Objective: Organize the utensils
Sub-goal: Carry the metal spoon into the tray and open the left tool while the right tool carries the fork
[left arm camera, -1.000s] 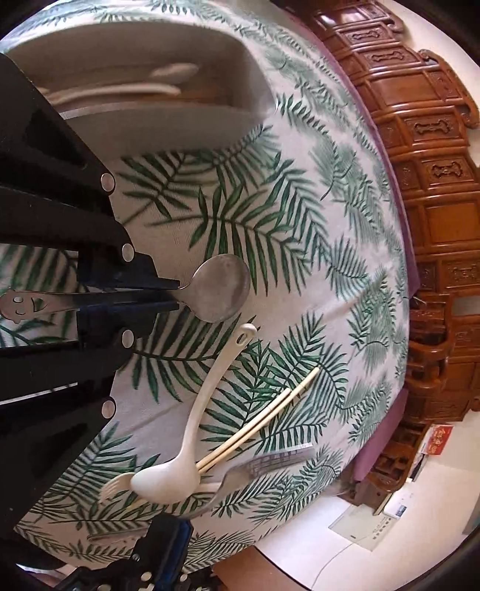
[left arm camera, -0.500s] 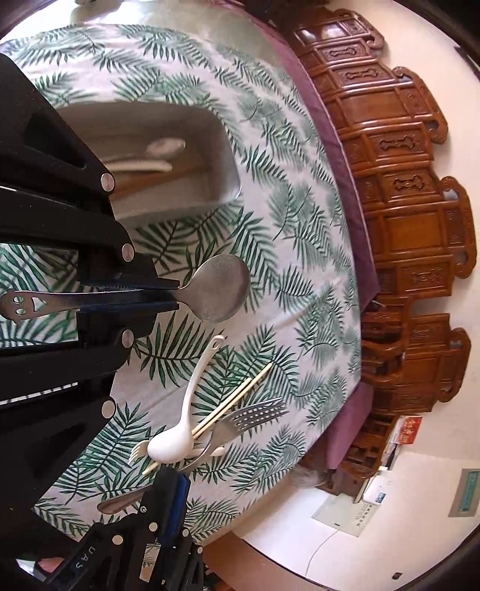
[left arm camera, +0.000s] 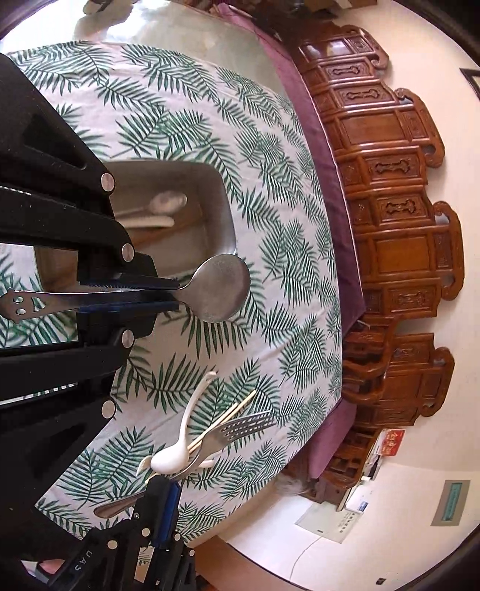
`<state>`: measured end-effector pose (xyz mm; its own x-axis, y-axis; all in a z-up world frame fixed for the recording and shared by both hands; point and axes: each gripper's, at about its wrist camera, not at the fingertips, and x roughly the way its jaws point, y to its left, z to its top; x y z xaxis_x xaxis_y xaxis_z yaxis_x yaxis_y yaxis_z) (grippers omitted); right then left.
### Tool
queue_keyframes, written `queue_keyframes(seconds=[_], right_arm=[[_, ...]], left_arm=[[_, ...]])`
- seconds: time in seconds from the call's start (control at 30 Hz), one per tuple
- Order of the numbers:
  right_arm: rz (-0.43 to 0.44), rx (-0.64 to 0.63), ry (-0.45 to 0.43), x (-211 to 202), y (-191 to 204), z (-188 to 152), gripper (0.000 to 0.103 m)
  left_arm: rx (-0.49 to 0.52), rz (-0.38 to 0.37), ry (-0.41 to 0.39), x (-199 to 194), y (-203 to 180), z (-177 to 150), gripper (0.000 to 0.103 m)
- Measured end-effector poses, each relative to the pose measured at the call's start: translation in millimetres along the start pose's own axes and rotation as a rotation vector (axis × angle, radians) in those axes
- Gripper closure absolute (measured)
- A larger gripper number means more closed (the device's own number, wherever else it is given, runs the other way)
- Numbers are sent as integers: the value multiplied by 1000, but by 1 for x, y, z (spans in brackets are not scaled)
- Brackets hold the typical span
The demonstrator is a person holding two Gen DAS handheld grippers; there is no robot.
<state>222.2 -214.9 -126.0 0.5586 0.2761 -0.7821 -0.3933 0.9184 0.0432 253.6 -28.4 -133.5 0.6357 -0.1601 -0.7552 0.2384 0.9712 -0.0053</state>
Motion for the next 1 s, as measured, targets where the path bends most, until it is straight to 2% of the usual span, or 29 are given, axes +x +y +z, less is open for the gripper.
queue_keyframes(seconds=[0.33,0.6,1.0], right_arm=[[24,-22,17,15,21,11,93],[28,-40,40,30,30,17,93],[42,-54,51,48,40,28,93]], left_arm=[[-60,19,31,24,51,-12,98],[-127,3,45,49,82,-25,98],[-155,-12,85,78,93,-29,98]])
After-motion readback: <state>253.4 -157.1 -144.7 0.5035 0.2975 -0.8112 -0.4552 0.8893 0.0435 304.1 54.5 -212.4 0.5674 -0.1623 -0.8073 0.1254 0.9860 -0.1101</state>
